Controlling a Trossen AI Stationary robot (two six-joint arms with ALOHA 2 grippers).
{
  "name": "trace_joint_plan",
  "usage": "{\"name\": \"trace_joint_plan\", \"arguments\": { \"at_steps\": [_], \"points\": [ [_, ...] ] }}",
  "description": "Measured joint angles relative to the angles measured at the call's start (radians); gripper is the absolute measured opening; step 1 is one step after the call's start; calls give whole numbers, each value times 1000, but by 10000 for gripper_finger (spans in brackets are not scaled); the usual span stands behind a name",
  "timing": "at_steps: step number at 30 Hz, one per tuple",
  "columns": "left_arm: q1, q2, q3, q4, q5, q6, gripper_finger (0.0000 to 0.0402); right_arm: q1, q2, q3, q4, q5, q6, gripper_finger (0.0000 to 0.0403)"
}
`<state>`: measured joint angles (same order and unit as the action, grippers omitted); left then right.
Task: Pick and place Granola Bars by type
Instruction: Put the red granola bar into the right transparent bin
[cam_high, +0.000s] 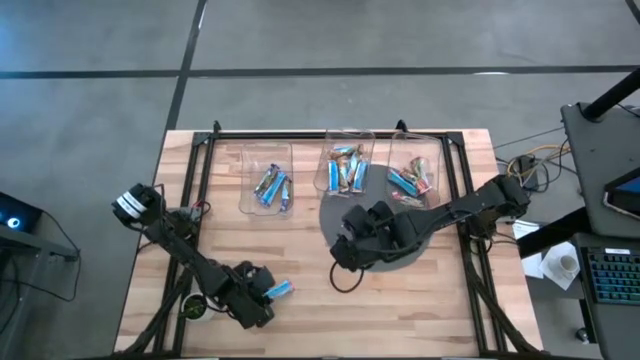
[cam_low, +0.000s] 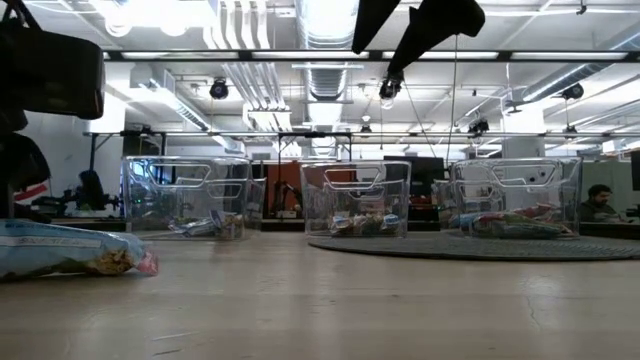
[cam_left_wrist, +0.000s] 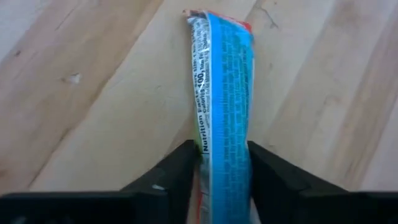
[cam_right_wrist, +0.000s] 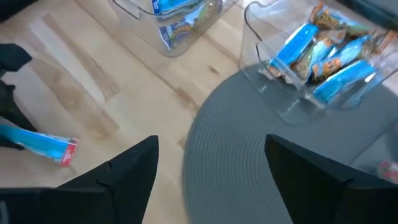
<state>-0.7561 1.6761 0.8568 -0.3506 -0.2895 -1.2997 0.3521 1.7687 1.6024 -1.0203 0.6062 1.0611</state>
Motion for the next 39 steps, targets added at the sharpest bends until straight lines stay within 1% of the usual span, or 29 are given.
{"name": "trace_joint_plan", "arguments": {
  "at_steps": [3,5,7,9,12,14,15,17,19,22,28,35,39],
  "points": [
    [3,-16,-2,-19,-1,21,79,4,0,0,4,-26,59,278],
    [4,-28,-3,-40,-25,35,49,1,0,0,14,-89,100,272],
    [5,-50,-5,-61,-71,56,25,-9,0,-7,54,-161,106,266],
    [1,-80,-4,-57,-144,95,13,-22,0,-32,158,-244,69,260],
    [-7,-136,-4,-55,-261,164,13,-47,0,-87,409,-409,-36,249],
    [-6,-175,-3,-46,-301,226,18,-61,0,-130,590,-480,-74,242],
    [-4,-192,-3,-42,-310,258,19,-67,0,-151,661,-496,-81,239],
    [6,-223,-3,-43,-339,311,19,-78,0,-176,721,-502,-81,233],
    [19,-247,-3,-47,-377,332,15,-88,0,-187,720,-502,-79,231],
    [41,-280,-3,-43,-409,365,12,-91,0,-206,717,-502,-78,232],
    [101,-298,1,-24,-409,484,13,-88,0,-213,722,-542,-77,240],
    [157,-291,26,40,-370,616,13,-91,0,-216,737,-536,-74,235],
    [189,-291,25,61,-356,652,13,-92,0,-216,771,-535,-74,237]
  ]
}}
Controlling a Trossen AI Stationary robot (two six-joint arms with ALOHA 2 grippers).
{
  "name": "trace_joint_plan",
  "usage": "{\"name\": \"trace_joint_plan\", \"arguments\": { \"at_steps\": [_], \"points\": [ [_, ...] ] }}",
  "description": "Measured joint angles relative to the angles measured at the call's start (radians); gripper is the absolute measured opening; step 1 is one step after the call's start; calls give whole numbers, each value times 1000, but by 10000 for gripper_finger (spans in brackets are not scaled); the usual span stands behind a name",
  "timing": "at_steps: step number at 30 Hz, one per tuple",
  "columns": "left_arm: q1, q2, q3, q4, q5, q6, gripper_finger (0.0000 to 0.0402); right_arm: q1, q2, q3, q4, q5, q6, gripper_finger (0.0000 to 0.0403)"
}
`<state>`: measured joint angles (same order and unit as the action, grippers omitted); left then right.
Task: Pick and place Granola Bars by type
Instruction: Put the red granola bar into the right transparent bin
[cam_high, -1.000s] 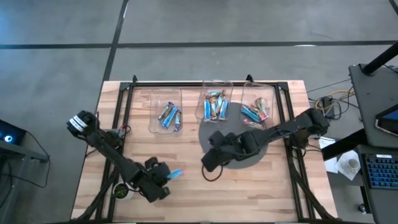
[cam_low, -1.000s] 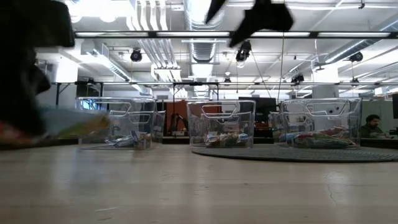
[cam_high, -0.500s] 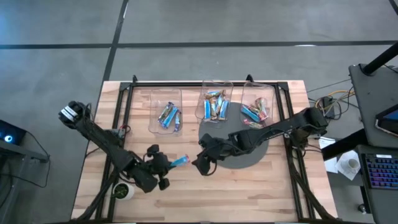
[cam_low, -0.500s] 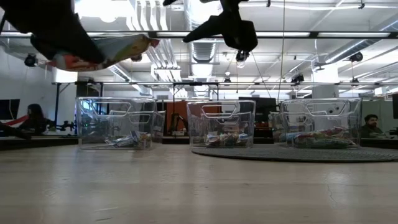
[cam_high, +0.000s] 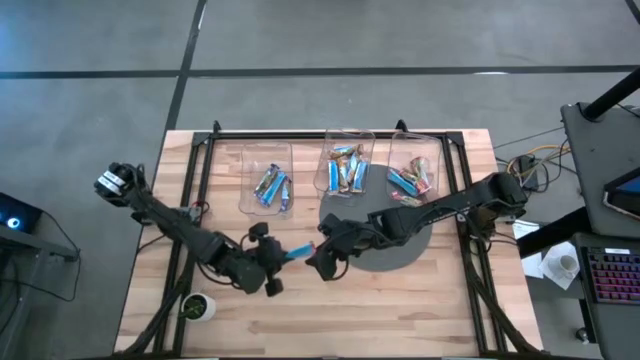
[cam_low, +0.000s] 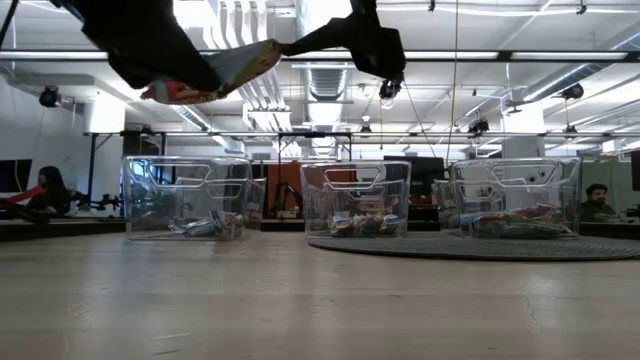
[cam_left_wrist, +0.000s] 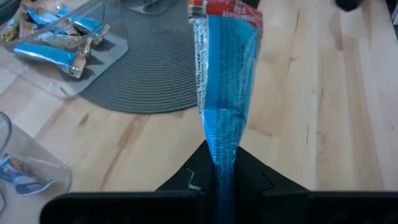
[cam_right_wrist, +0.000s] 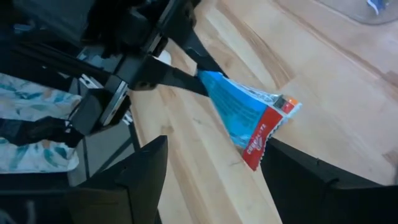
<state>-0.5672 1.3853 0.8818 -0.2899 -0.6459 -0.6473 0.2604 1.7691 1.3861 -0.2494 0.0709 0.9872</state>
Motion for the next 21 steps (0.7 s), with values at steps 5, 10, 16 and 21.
{"name": "trace_joint_plan", "arguments": {
  "at_steps": [5,10,16,21],
  "points": [
    [37,0,-2,13,32,33,13,-3,2,-1,-2,4,10,240],
    [62,1,-3,51,88,72,13,-3,18,-1,-2,8,31,231],
    [69,1,-4,55,95,70,13,-5,34,-2,-2,12,33,202],
    [69,1,-4,61,92,69,14,-6,38,-2,-4,51,33,167]
  ]
}}
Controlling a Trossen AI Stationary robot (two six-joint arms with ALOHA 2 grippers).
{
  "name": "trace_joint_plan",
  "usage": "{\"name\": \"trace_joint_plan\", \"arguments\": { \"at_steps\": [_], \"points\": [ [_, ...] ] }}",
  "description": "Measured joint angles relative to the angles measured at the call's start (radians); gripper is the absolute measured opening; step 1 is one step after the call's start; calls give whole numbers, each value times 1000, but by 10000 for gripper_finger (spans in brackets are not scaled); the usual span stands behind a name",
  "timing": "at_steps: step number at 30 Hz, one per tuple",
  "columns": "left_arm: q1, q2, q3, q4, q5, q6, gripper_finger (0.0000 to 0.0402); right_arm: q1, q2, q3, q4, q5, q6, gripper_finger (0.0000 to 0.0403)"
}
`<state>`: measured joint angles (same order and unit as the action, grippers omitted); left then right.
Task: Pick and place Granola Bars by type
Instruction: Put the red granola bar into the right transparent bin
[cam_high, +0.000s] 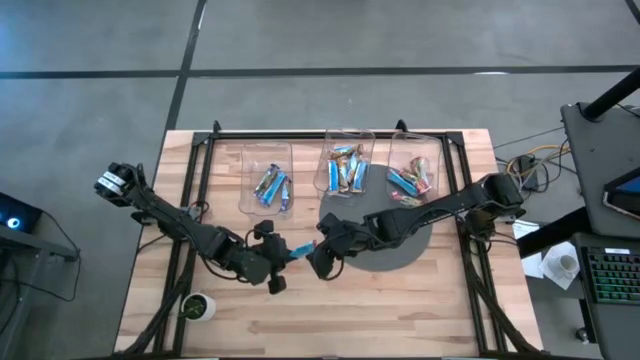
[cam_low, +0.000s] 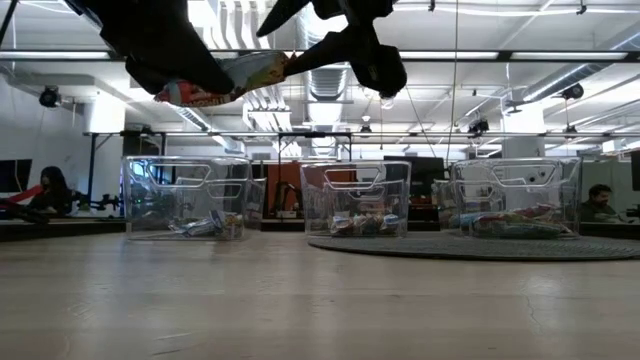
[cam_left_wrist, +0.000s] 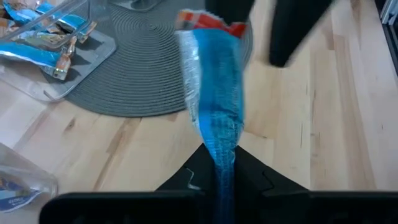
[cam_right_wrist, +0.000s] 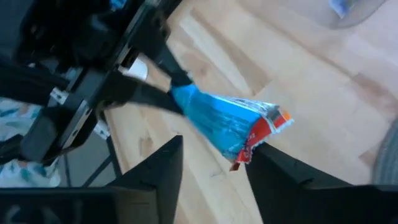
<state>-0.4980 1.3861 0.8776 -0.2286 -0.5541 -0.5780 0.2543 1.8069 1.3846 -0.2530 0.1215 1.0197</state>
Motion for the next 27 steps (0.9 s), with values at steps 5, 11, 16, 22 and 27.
{"name": "trace_joint_plan", "arguments": {
  "at_steps": [5,11,16,22,27],
  "points": [
    [0,0,0,16,38,-6,19,-1,1,0,0,53,-17,116],
    [1,-1,1,-43,56,-23,20,-1,2,0,0,63,-57,51],
    [3,-3,4,-134,45,-71,21,-7,5,0,-28,85,-56,15],
    [1,-18,3,-146,48,-118,21,-6,4,1,-51,110,-56,9],
    [0,-31,0,-124,49,-108,39,-10,1,1,-66,114,-61,9]
  ]
}}
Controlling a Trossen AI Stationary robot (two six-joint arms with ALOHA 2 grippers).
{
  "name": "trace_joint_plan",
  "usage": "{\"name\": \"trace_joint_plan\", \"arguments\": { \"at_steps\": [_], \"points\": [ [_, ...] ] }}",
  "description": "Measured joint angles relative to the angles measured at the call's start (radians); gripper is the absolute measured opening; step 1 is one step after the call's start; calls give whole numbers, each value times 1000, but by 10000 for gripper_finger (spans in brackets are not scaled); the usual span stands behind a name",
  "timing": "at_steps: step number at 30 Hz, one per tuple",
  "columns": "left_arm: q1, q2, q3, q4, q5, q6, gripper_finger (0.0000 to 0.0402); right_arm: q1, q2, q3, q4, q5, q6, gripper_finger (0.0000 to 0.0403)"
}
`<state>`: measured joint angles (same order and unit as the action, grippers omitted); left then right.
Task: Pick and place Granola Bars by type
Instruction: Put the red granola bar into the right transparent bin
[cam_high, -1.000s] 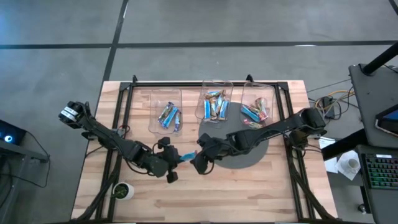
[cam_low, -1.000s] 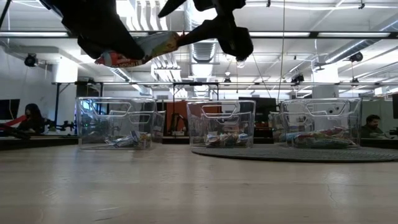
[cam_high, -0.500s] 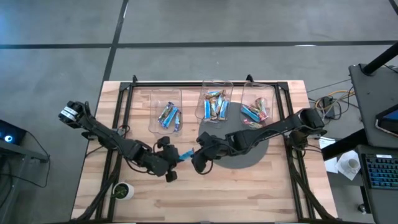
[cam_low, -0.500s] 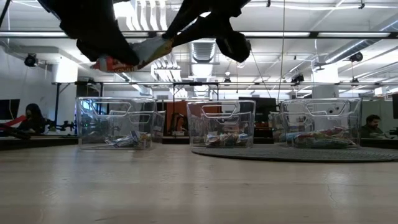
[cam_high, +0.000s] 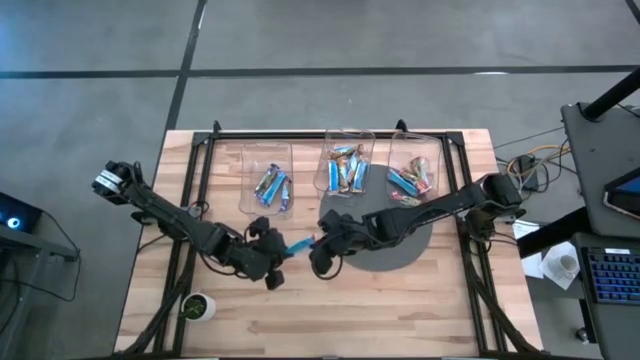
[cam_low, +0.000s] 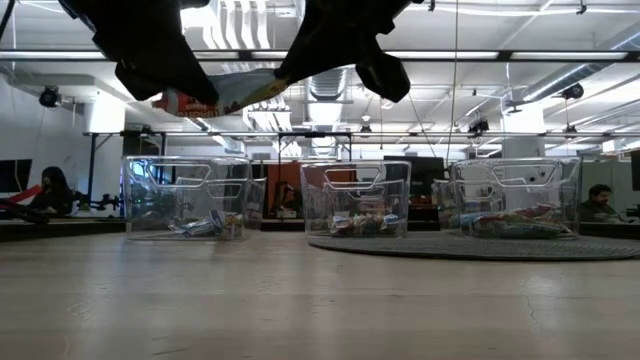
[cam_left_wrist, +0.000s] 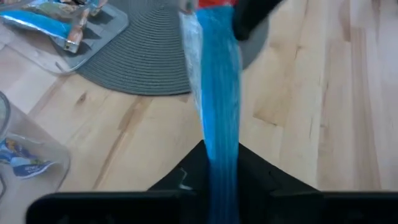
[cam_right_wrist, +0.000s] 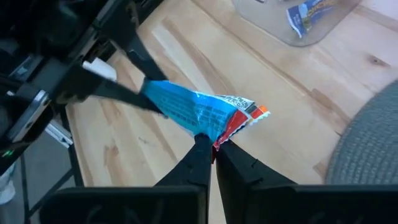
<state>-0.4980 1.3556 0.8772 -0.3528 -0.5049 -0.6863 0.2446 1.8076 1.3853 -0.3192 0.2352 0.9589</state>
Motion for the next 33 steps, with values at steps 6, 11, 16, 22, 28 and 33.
{"name": "trace_joint_plan", "arguments": {
  "at_steps": [6,11,16,22,28,33],
  "points": [
    [-1,1,-3,4,-3,29,118,-7,-1,0,-6,0,-1,9],
    [-1,1,-9,-48,-24,22,179,-7,-2,0,-46,22,8,9],
    [-32,-5,-10,-120,8,-28,192,4,-57,0,-183,154,40,9],
    [-82,-15,-17,-187,19,-115,193,26,-186,0,-525,326,213,9],
    [-88,-15,-41,-222,16,-201,193,32,-293,0,-826,488,408,9],
    [-88,-15,-78,-217,17,-270,193,13,-318,0,-1061,552,550,9]
  ]
}}
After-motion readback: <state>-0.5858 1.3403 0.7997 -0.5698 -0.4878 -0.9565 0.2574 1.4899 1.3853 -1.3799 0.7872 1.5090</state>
